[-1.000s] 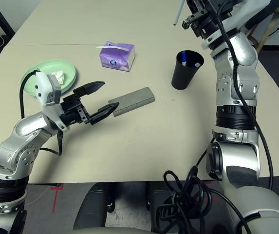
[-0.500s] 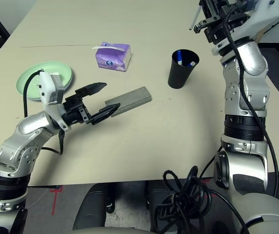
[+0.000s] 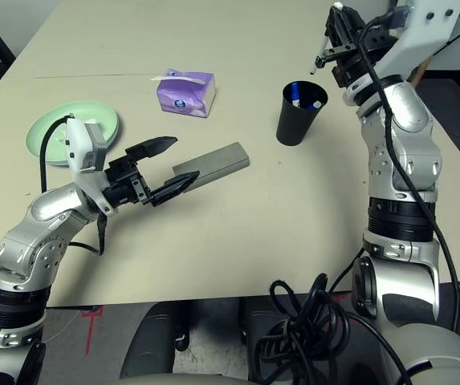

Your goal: Organize and tidy the items on the table.

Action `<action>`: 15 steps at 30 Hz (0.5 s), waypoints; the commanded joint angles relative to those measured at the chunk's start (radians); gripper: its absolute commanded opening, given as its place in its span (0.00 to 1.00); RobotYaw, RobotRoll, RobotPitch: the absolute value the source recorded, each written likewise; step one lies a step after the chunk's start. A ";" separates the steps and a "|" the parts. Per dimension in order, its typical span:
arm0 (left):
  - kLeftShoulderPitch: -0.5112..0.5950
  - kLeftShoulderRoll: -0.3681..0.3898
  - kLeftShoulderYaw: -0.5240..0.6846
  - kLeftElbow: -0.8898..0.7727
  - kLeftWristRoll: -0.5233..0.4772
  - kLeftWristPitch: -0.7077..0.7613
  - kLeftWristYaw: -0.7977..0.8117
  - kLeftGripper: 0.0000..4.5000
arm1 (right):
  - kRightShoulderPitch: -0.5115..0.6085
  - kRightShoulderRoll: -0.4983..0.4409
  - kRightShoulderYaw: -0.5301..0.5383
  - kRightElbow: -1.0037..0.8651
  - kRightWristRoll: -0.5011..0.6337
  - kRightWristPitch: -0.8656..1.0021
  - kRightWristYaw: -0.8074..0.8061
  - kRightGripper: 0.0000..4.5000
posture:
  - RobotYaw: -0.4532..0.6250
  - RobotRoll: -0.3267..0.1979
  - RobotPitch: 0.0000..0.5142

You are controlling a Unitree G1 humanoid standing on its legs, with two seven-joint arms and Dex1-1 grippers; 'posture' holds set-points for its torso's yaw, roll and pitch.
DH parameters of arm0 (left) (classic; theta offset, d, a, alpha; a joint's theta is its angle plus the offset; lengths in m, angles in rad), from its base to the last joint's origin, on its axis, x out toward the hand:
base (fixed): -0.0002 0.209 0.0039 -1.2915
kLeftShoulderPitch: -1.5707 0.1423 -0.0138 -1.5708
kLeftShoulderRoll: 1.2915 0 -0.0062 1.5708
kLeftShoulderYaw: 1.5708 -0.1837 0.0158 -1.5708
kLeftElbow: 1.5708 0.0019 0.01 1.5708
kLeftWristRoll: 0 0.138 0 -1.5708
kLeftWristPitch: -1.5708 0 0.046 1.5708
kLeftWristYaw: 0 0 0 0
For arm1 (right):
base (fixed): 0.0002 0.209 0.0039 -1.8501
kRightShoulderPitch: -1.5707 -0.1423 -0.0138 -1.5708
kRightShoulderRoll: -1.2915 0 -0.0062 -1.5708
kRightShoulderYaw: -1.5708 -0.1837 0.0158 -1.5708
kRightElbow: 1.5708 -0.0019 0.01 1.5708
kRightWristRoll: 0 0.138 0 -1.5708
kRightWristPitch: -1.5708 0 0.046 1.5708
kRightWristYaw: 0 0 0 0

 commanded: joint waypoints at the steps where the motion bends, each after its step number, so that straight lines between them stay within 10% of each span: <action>1: 0.001 0.001 -0.011 -0.004 0.002 0.002 -0.004 1.00 | 0.024 0.008 0.007 -0.027 -0.002 0.027 -0.014 0.06 | 0.41 0.62 0.36; 15: 0.004 0.003 -0.010 -0.010 0.002 0.004 -0.001 1.00 | 0.064 0.011 0.032 -0.002 -0.039 0.056 -0.024 0.06 | 0.41 0.62 0.36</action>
